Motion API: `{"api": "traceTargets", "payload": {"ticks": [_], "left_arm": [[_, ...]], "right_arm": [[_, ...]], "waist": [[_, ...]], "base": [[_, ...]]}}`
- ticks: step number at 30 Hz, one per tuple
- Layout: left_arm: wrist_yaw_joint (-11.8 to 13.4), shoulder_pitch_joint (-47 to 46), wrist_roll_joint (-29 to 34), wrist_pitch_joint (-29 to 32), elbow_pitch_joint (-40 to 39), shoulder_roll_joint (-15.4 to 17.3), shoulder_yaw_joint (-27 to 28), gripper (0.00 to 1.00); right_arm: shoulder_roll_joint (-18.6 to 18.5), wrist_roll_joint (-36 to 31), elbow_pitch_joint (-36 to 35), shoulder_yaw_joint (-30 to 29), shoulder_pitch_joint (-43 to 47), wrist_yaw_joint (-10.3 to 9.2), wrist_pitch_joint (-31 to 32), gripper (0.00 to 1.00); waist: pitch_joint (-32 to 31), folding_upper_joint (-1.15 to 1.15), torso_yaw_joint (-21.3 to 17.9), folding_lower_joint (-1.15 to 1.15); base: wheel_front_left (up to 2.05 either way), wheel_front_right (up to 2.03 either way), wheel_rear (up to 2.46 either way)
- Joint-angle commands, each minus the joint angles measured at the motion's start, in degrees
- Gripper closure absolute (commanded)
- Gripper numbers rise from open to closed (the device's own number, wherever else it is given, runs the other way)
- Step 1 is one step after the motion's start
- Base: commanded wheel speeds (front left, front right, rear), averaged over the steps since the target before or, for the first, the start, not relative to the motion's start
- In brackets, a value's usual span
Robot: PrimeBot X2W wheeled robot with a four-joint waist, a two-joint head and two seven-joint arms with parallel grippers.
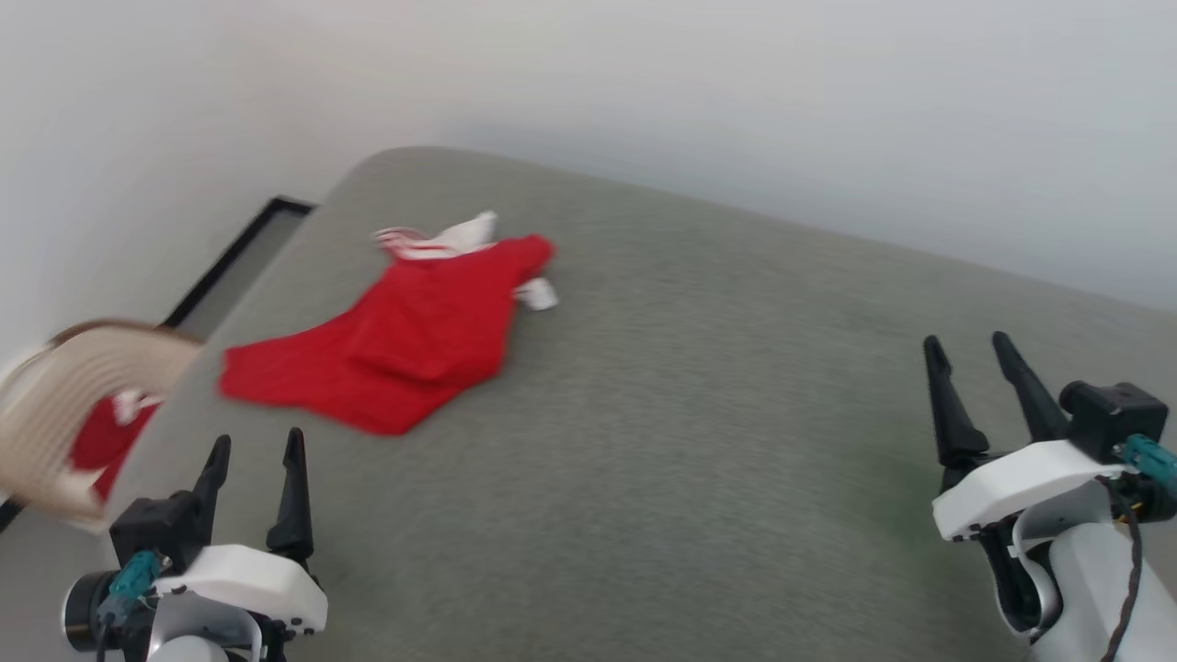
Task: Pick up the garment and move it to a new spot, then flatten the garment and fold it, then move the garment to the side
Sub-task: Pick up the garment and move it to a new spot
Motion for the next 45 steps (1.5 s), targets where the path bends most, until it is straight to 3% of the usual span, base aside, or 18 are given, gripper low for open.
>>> {"api": "traceTargets", "payload": {"ticks": [1, 5, 14, 22, 28, 36, 41, 45], "left_arm": [[0.39, 0.78, 0.96, -0.15, -0.35, -0.11, 0.26, 0.00], [1.00, 1.83, 1.38, -0.15, -1.63, -1.20, 1.16, 0.00], [2.90, 6.05, 0.97, -0.15, -7.88, -3.58, 6.17, 0.00], [1.89, 6.98, 0.99, -0.15, -9.88, -5.02, 7.16, 0.00], [-0.05, 2.81, 1.90, -0.15, -7.93, -4.04, 3.57, 0.00], [-1.01, -12.16, -1.56, 0.98, -2.06, 3.13, -5.68, 0.00], [-0.97, -21.83, -12.49, 7.62, 3.46, 11.04, -11.80, 0.00], [-0.98, -26.37, -23.90, 16.22, 7.13, 17.11, -17.37, 0.00]], "right_arm": [[0.34, 0.36, -0.42, 0.24, 0.25, 0.27, -0.24, 0.00], [1.15, 0.57, -0.83, 1.67, -0.19, 0.27, -0.24, 0.00], [2.33, 1.75, 1.37, 9.16, -6.13, 0.15, -0.25, 0.00], [2.03, 2.91, 2.29, 10.92, -7.73, 0.15, -0.25, 0.00], [1.24, 2.66, 1.29, 8.76, -6.21, 0.15, -0.24, 0.00], [0.91, 0.52, -1.17, 6.87, -7.30, 0.15, -0.25, 0.00], [1.42, -0.09, -2.12, 6.77, -9.11, 0.15, -0.24, 0.00], [1.94, -0.47, -2.78, 6.05, -9.57, 0.15, -0.25, 0.00]], "waist": [[0.34, 0.00, 5.15, 0.00], [0.94, 0.00, 9.26, 0.00], [3.03, 0.00, 10.61, 0.00], [3.93, 0.00, 10.61, 0.00], [4.83, 0.00, 10.11, 0.00], [10.77, 0.00, 2.77, 0.00], [14.81, 0.00, -3.50, 0.00], [17.25, 0.00, -8.11, 0.00]], "base": [[0.00, 0.00, 0.00], [0.00, 0.00, 0.00], [0.00, 0.00, 0.00], [0.00, 0.00, 0.00], [0.00, 0.00, 0.00], [0.00, 0.00, 0.00], [0.00, 0.00, 0.00], [0.00, 0.00, 0.00]]}}
